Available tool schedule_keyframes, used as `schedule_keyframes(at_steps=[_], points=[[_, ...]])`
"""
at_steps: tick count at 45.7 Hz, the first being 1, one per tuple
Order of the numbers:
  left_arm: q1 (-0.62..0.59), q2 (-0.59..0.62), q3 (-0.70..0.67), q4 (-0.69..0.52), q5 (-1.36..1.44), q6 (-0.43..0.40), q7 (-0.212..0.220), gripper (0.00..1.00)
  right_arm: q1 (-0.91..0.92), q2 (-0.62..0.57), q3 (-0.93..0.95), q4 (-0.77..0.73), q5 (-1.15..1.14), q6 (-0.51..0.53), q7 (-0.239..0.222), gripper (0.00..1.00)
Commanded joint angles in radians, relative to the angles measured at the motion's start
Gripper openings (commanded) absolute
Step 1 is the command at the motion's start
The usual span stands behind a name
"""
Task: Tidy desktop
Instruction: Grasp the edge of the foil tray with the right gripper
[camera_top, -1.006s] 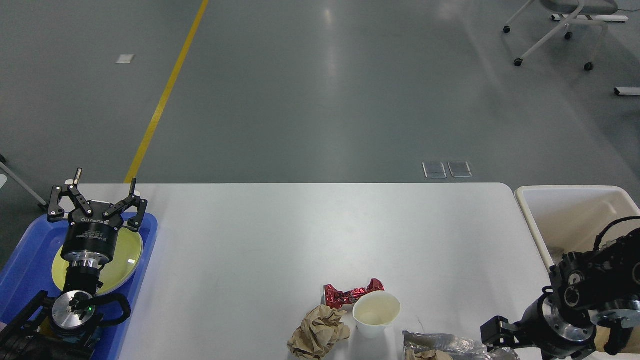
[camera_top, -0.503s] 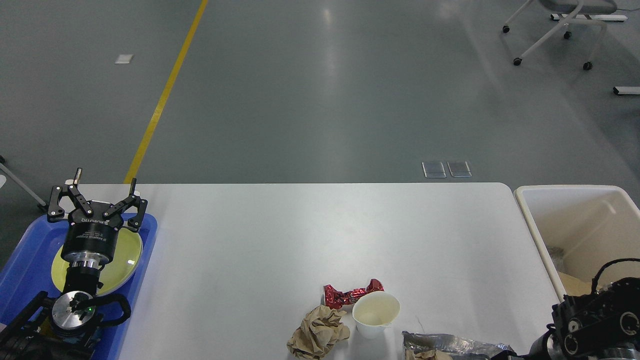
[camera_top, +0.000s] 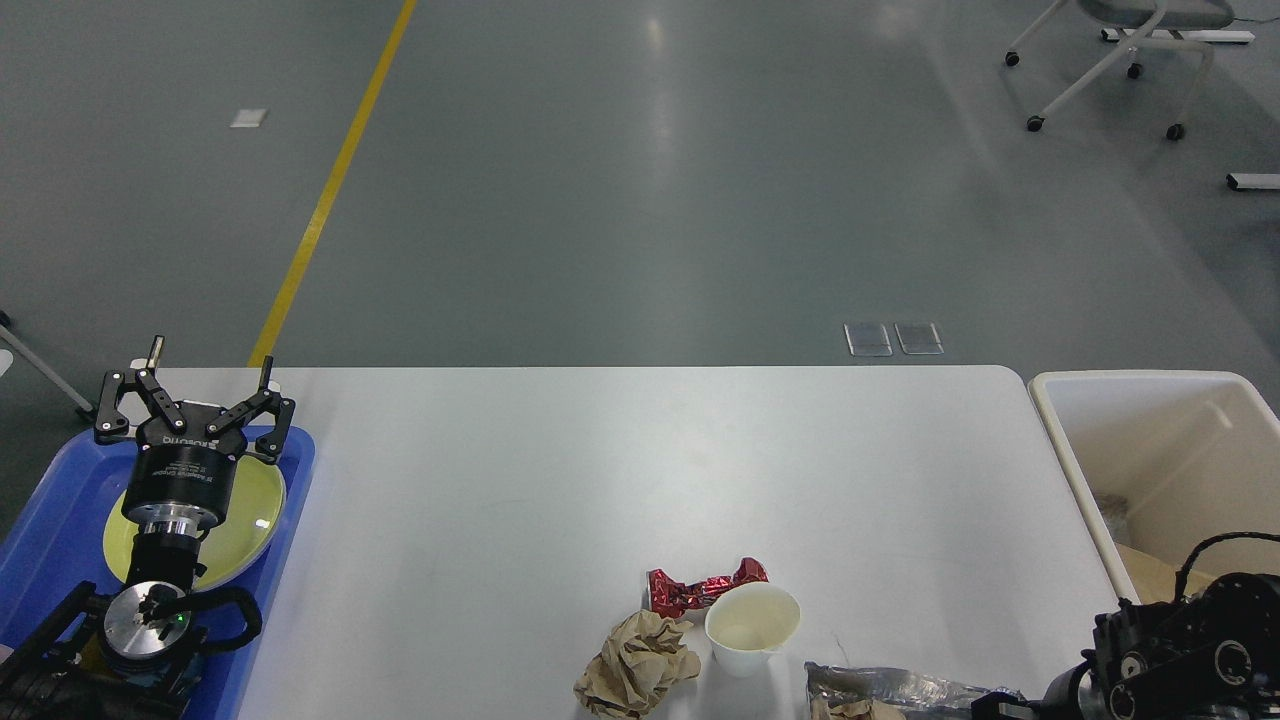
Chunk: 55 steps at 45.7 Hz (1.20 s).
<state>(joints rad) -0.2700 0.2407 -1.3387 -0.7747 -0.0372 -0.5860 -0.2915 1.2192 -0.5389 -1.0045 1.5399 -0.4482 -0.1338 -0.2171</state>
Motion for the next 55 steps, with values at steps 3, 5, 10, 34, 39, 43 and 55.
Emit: schedule_keyframes(at_steps=[3, 5, 10, 34, 39, 43, 55], points=[[0.000, 0.000, 0.000, 0.000, 0.000, 0.000, 0.000, 0.96, -0.023, 0.010, 0.003, -0.001, 0.000, -0.003, -0.001, 0.61], [0.000, 0.000, 0.000, 0.000, 0.000, 0.000, 0.000, 0.96, -0.023, 0.008, 0.001, -0.001, 0.000, -0.003, -0.001, 0.49], [0.000, 0.000, 0.000, 0.000, 0.000, 0.000, 0.000, 0.96, -0.026, 0.005, 0.000, -0.001, 0.002, -0.003, -0.001, 0.24], [0.000, 0.000, 0.000, 0.000, 0.000, 0.000, 0.000, 0.96, -0.018, 0.004, 0.001, 0.005, 0.037, -0.032, -0.005, 0.00], [0.000, 0.000, 0.000, 0.000, -0.001, 0.000, 0.000, 0.96, -0.015, 0.002, 0.001, 0.005, 0.040, -0.030, -0.005, 0.00], [0.000, 0.000, 0.000, 0.000, 0.000, 0.000, 0.000, 0.96, -0.006, -0.003, 0.001, 0.005, 0.069, -0.020, -0.002, 0.00], [0.000, 0.000, 0.000, 0.000, 0.000, 0.000, 0.000, 0.96, 0.140, -0.085, -0.002, 0.025, 0.175, 0.190, 0.010, 0.00]])
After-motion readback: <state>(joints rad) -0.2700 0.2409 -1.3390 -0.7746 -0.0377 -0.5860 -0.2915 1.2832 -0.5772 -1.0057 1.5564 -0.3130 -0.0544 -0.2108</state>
